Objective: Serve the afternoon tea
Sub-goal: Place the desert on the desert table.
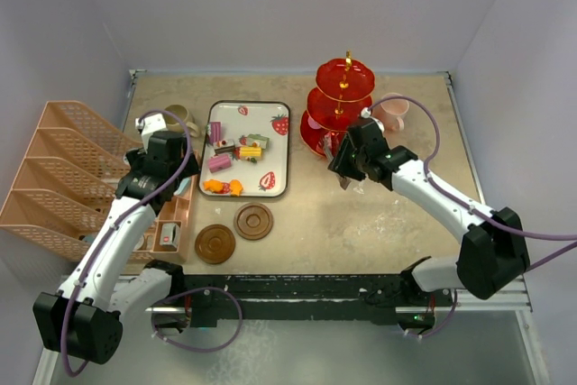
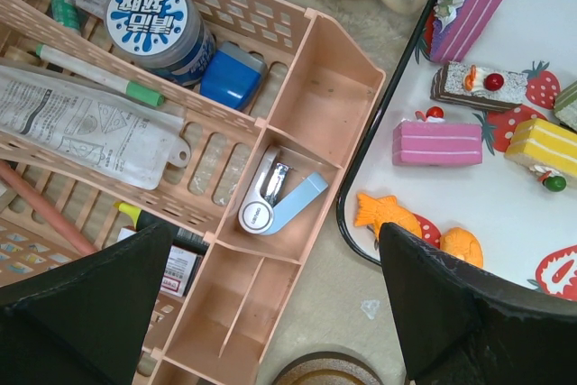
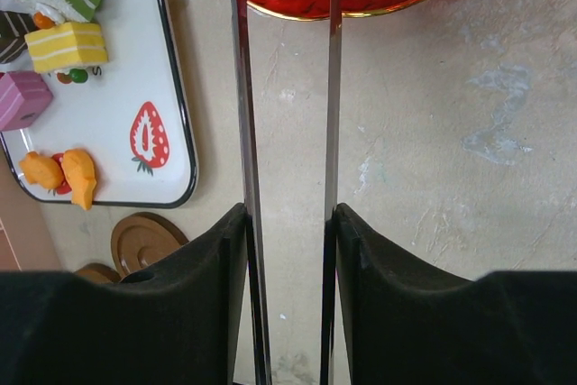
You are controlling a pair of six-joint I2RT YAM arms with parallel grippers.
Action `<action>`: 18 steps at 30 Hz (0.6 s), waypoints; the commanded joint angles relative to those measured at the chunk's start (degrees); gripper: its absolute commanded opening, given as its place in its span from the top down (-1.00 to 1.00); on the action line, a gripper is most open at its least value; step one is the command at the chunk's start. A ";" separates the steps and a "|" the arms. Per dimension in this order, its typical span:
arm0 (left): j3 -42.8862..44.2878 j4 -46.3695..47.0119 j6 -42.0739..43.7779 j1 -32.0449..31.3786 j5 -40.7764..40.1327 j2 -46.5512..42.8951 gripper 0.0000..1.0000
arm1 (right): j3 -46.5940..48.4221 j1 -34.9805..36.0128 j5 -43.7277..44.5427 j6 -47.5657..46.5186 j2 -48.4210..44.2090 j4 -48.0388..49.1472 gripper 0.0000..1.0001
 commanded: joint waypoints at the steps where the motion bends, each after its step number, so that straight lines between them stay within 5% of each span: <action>1: -0.12 2.08 0.88 -0.23 -0.68 0.21 -0.88 | 2.17 -0.34 0.55 0.65 -1.42 1.98 0.12; 18: -0.08 1.98 0.93 -0.23 -0.61 0.44 -0.88 | 2.87 -0.34 -1.45 -1.52 -4.91 -0.75 0.10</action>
